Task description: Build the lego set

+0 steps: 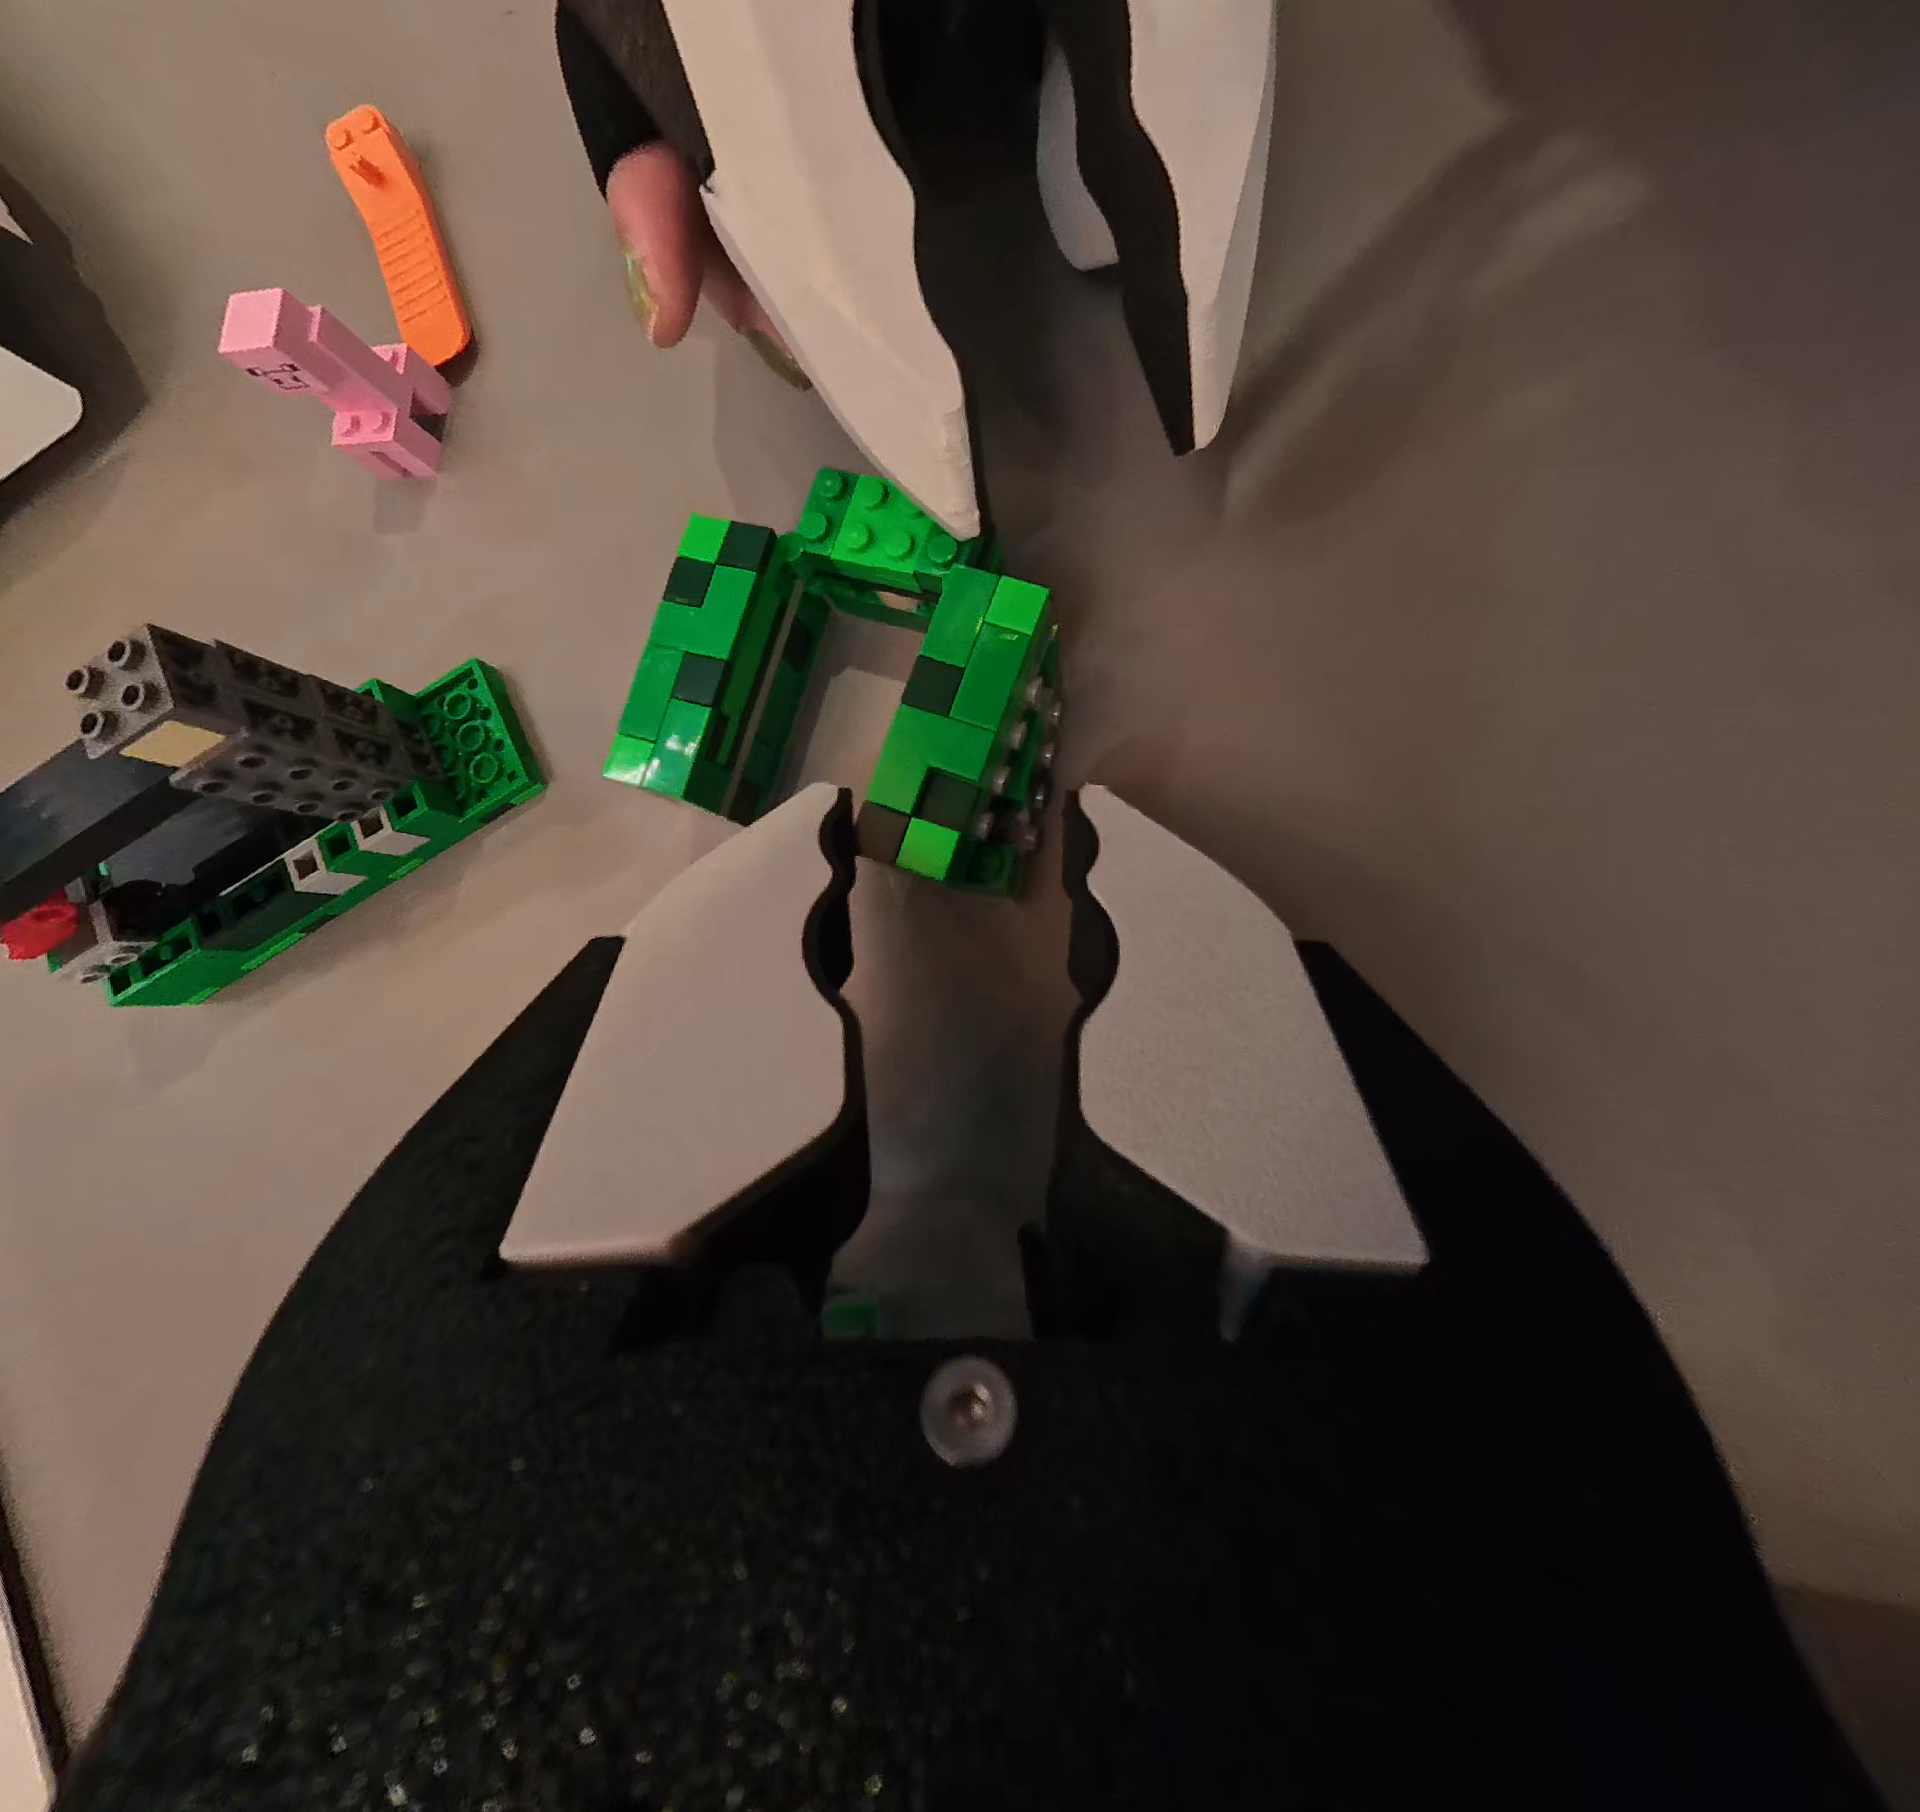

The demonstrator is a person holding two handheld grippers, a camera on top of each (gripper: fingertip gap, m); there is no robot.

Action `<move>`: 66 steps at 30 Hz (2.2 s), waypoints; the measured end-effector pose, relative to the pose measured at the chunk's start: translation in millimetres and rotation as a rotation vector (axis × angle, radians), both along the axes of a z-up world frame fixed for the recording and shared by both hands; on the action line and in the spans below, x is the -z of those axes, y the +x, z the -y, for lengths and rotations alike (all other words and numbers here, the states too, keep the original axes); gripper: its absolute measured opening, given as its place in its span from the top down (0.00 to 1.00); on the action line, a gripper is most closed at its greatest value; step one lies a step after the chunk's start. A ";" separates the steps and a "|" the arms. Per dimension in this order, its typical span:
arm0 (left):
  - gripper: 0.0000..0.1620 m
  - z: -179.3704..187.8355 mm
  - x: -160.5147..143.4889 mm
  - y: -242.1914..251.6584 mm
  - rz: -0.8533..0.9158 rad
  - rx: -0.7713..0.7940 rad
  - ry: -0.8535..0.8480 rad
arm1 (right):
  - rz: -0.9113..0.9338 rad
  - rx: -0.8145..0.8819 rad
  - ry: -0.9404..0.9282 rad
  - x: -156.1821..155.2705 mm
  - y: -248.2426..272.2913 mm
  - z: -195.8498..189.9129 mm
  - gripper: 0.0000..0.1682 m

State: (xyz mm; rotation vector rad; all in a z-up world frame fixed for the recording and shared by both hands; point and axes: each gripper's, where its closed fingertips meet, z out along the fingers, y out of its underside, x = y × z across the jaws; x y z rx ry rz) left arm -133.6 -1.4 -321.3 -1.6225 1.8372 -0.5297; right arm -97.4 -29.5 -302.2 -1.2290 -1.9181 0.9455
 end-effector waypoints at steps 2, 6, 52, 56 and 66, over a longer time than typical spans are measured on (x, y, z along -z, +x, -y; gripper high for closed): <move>0.79 0.3 -0.3 -0.2 0.001 0.001 0.000 | 0.002 0.001 -0.009 -0.1 0.2 -0.1 0.80; 0.82 2.5 0.4 -0.3 -0.001 0.008 -0.015 | 0.005 0.003 -0.021 -0.4 0.3 -0.5 0.80; 0.83 6.6 0.2 -8.7 -0.019 -0.019 -0.044 | 0.003 0.039 -0.085 -3.3 -1.3 -6.4 0.77; 0.83 6.7 -0.5 -8.7 -0.013 -0.018 -0.043 | 0.003 0.041 -0.086 -3.3 -1.4 -6.8 0.77; 0.88 7.2 -0.4 -9.3 -0.017 -0.015 -0.046 | 0.004 0.045 -0.089 -3.3 -1.7 -7.3 0.77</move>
